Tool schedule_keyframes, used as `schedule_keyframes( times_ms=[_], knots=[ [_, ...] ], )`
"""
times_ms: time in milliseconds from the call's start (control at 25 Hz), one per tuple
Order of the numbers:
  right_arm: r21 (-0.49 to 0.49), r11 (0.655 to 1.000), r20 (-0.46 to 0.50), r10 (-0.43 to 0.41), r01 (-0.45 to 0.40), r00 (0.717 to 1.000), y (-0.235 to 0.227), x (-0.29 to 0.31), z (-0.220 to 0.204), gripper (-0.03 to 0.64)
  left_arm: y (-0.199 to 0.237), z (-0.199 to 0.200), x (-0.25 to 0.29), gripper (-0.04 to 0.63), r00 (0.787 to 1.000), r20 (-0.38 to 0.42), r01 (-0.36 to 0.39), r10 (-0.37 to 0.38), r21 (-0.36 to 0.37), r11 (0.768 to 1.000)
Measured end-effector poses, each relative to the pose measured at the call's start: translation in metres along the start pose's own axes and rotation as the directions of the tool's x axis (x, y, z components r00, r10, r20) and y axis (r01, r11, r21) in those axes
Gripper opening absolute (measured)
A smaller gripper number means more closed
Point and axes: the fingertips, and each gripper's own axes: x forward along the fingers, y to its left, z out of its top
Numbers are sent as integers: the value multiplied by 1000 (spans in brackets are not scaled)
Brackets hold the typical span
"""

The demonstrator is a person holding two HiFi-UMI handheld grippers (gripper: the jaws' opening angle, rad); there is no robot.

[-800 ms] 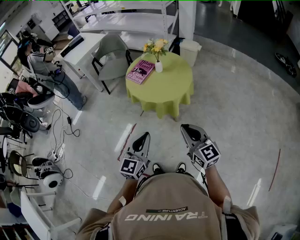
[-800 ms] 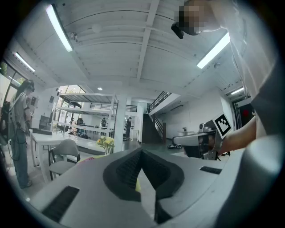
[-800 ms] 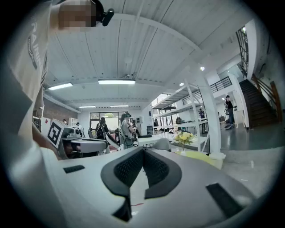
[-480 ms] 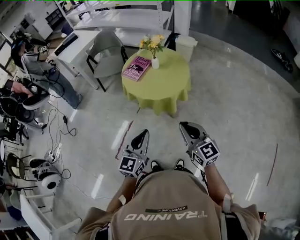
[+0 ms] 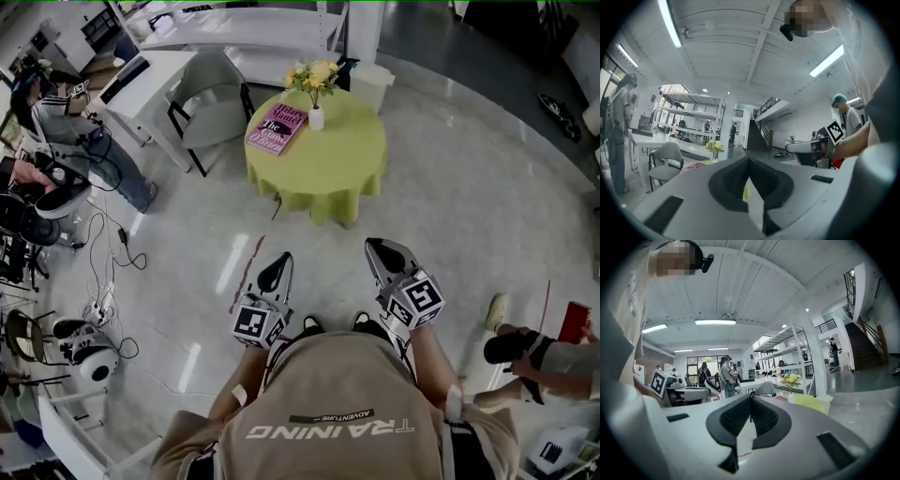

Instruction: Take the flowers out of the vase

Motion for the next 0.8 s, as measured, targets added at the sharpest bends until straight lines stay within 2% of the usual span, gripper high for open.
schedule_keyframes(
  times_ms=[240, 440, 600, 800],
  knots=[
    [21, 999, -25, -43, 44, 999, 13, 18, -11, 2, 29, -15, -9, 6, 999, -18, 29, -30, -32, 999],
    [28, 999, -65, -35, 37, 997, 14, 32, -17, 2, 45, -20, -9, 6, 1000, -24, 15, -17, -65, 998],
    [16, 1000, -64, -22, 23, 998, -1, 56, -12, 2, 60, -27, 9, 6, 999, -35, 0, -3, -77, 997],
    [26, 999, -50, -16, 18, 999, -39, 86, -10, 2, 73, -18, 45, 6, 999, -50, -18, 15, -58, 998]
  ],
)
